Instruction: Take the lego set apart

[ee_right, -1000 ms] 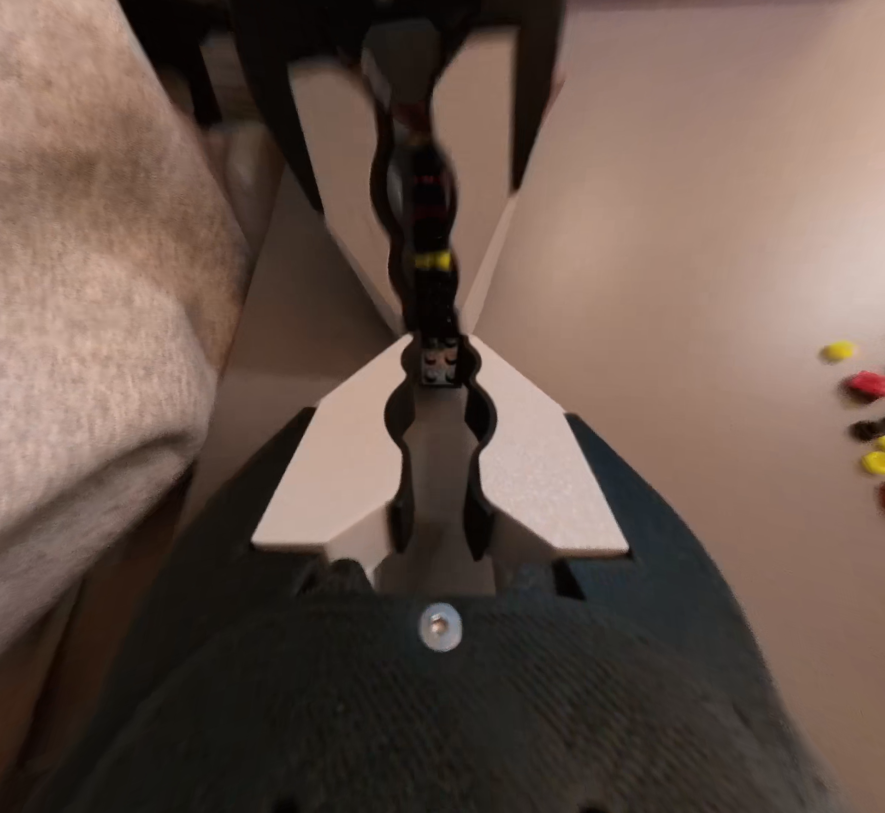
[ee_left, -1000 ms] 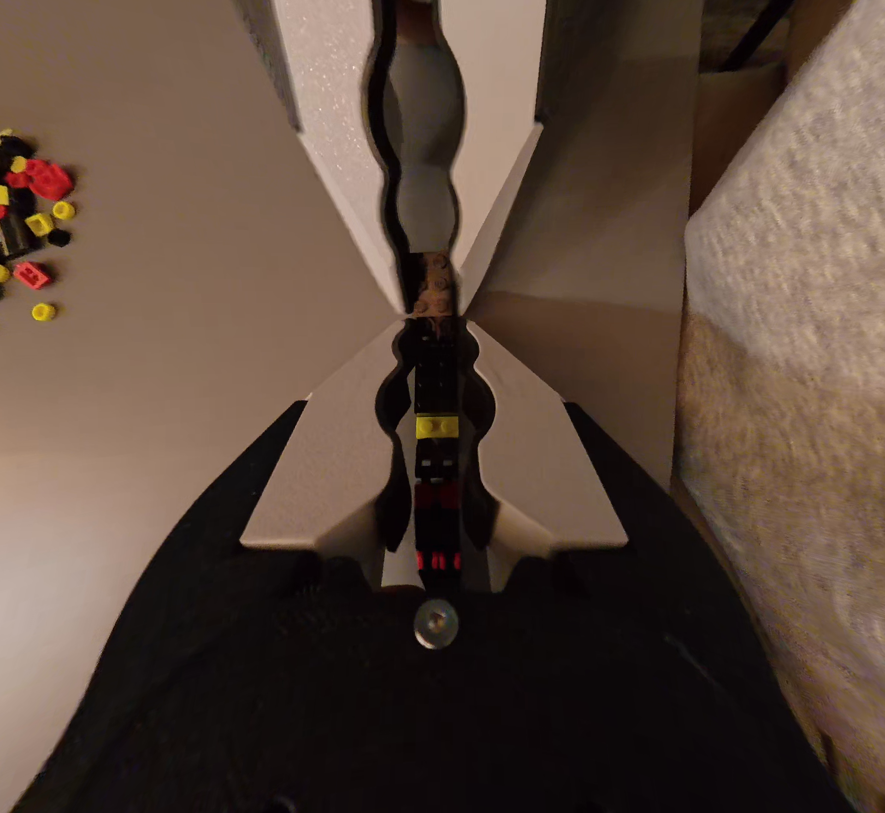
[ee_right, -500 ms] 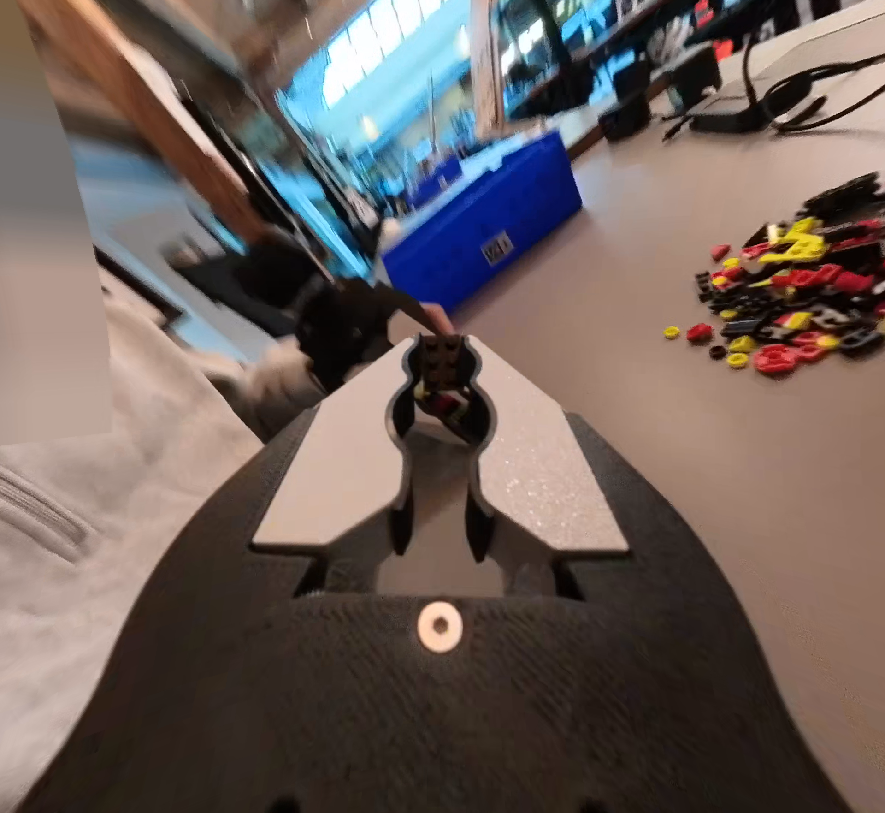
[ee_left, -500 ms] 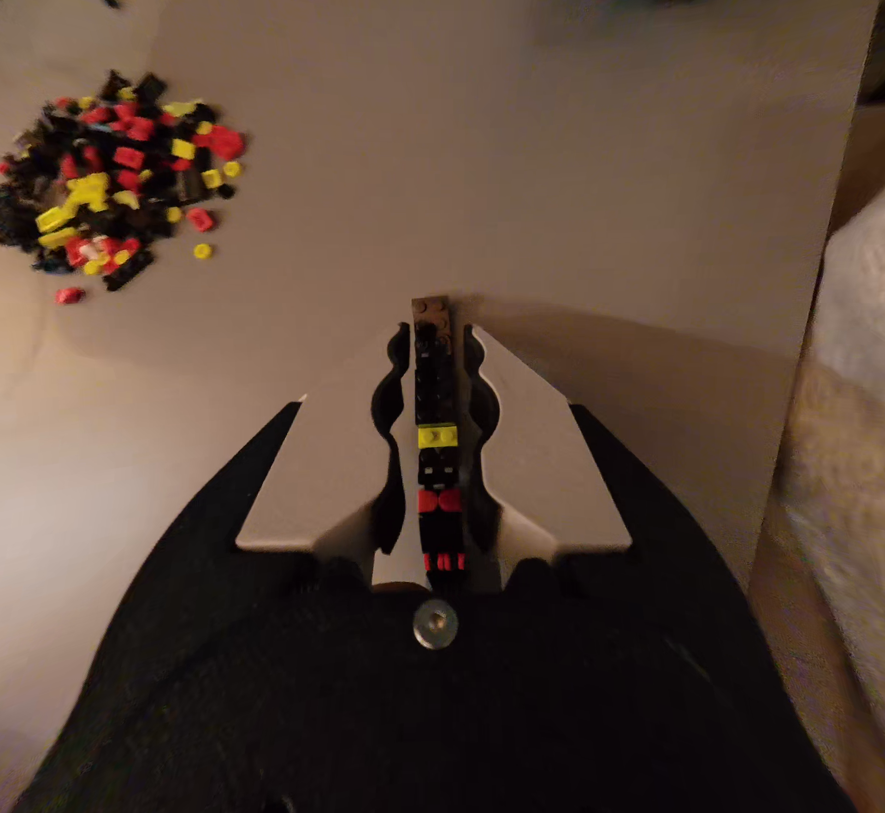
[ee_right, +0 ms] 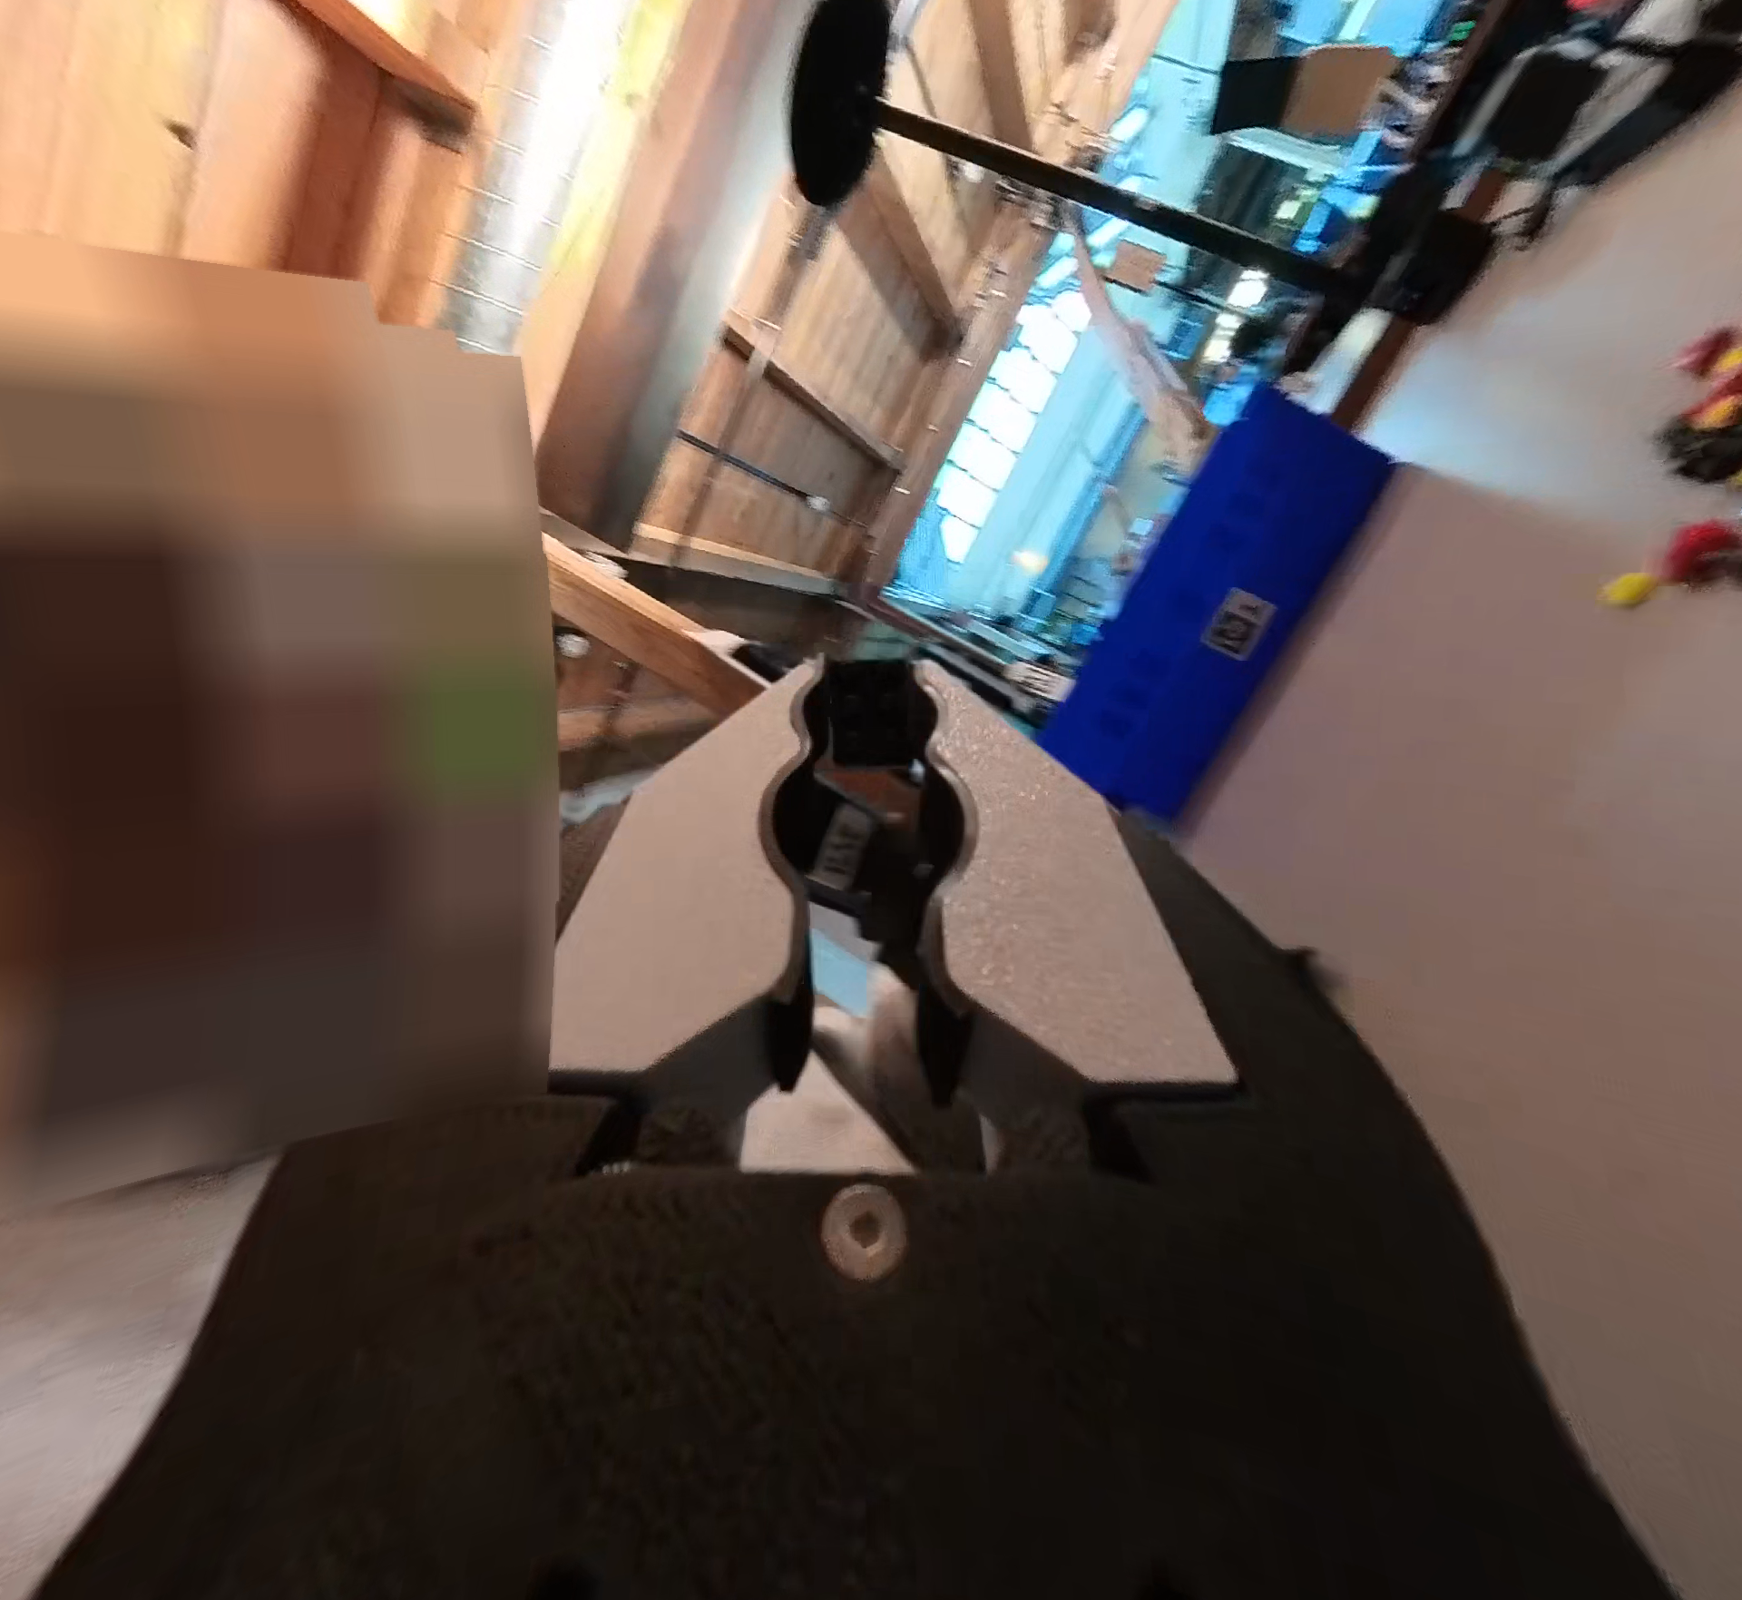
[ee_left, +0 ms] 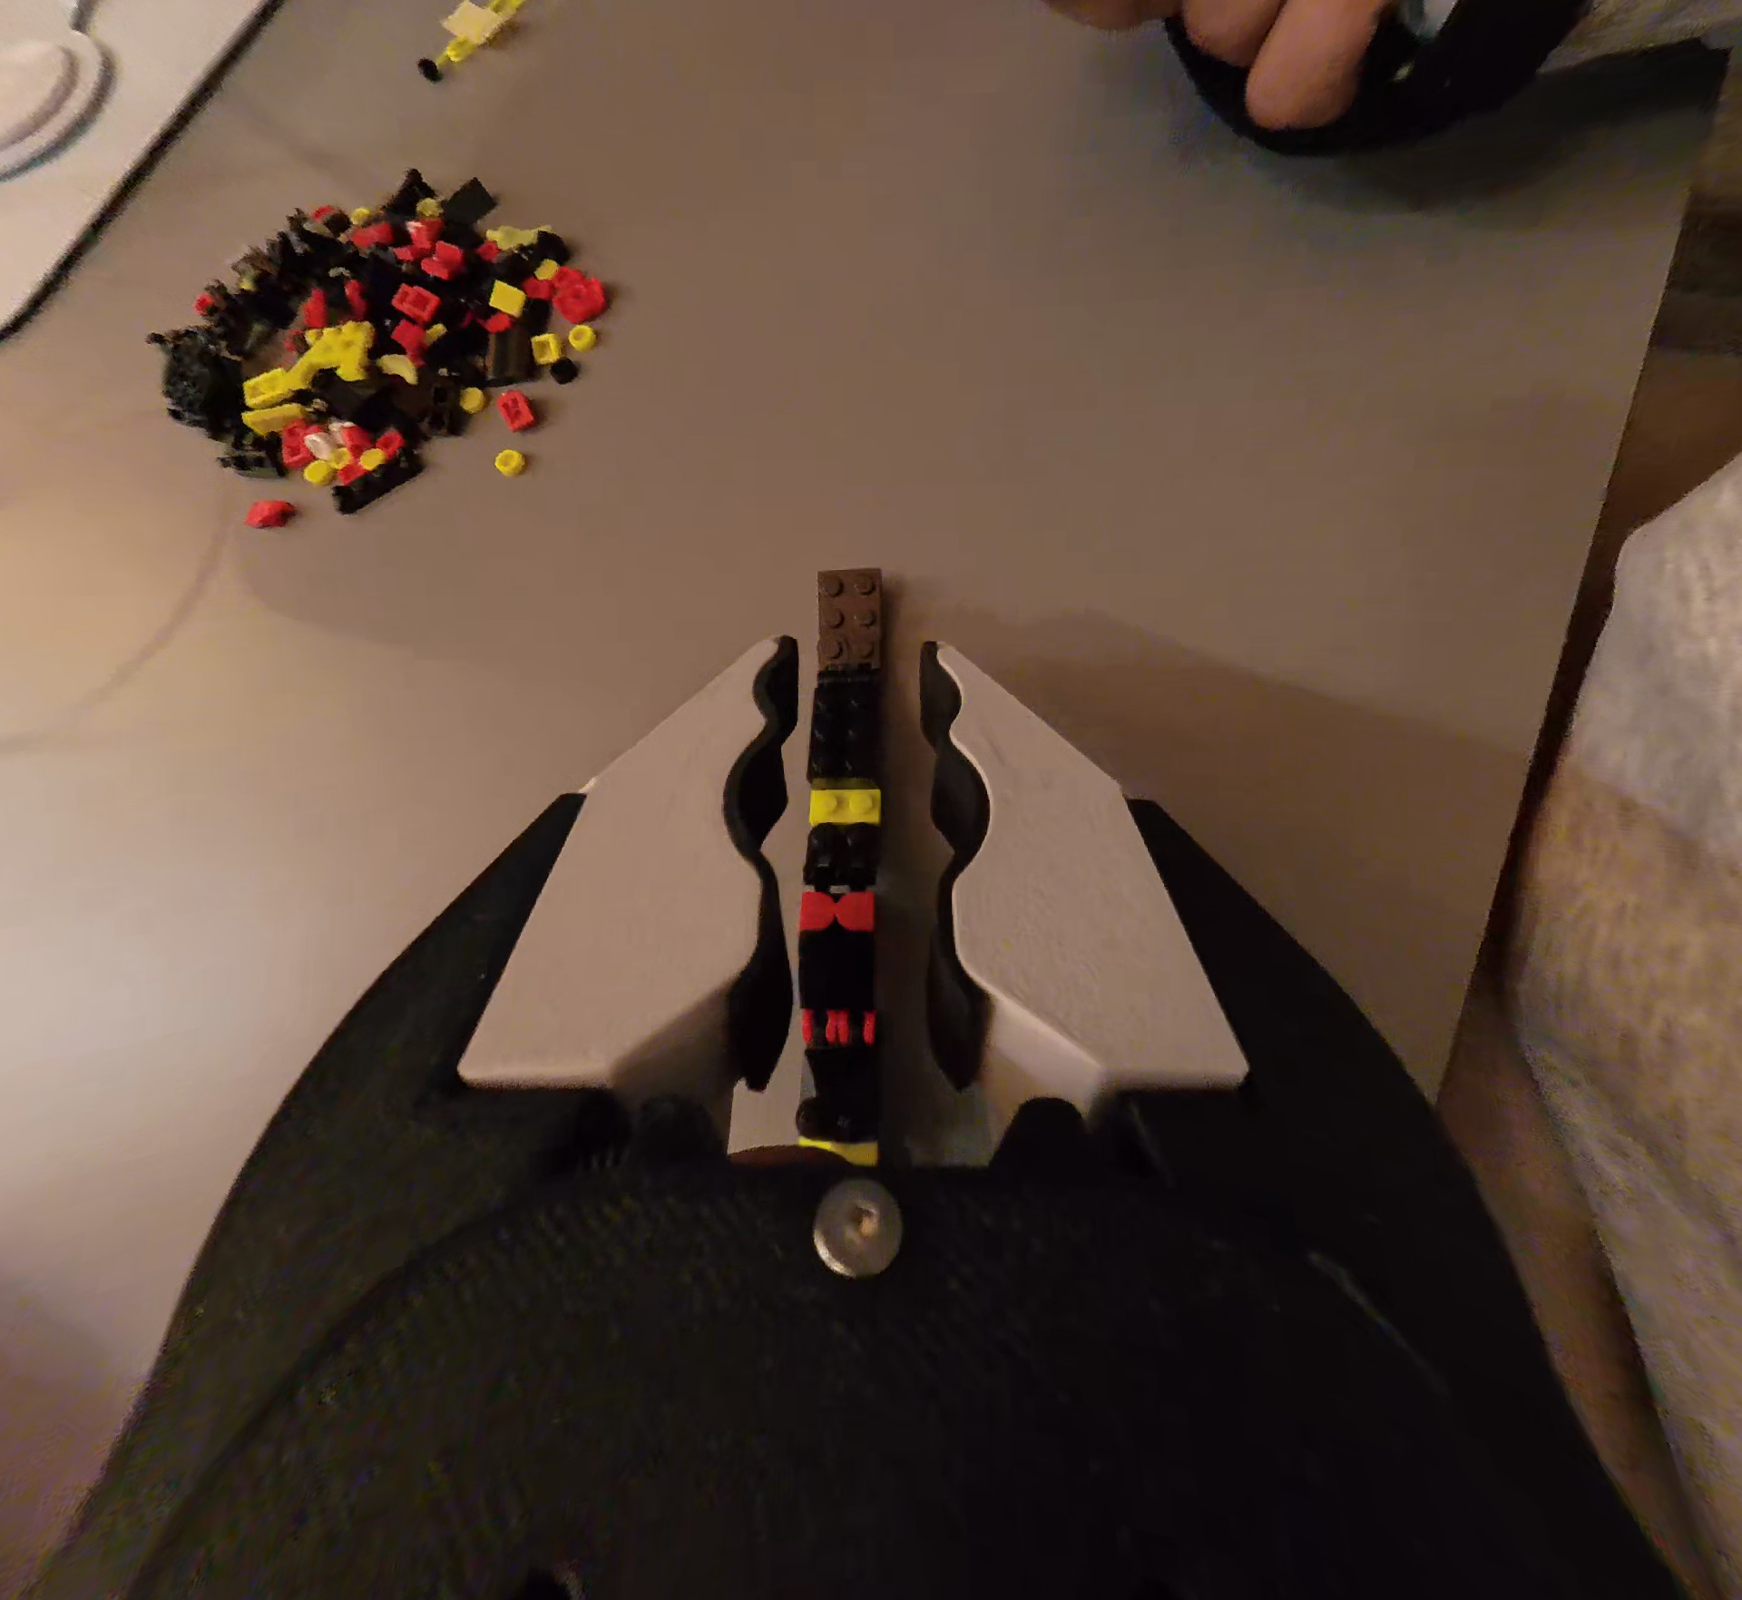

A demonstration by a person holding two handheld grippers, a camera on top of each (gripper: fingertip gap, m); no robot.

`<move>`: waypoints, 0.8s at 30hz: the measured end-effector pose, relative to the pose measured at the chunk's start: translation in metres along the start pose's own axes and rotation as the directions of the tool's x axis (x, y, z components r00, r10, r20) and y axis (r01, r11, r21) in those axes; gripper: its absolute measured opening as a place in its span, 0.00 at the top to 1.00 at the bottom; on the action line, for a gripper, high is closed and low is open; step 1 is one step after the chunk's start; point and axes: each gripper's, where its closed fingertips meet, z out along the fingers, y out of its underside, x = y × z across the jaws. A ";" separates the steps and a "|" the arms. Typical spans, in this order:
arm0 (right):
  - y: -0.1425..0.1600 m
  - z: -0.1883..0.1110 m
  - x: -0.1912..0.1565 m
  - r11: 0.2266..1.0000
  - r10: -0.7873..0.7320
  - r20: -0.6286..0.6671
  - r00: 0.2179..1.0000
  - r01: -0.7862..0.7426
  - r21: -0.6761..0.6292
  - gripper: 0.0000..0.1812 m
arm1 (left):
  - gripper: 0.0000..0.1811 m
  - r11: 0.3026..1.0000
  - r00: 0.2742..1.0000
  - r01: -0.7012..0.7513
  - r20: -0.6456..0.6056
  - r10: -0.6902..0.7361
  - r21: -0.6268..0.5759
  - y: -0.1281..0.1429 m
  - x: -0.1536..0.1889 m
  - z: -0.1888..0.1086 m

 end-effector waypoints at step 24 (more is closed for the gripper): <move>-0.065 0.012 0.093 0.490 -0.871 -0.397 0.290 0.583 -0.648 0.78 | 0.88 0.996 0.996 0.074 0.046 -0.076 0.044 0.016 -0.018 -0.016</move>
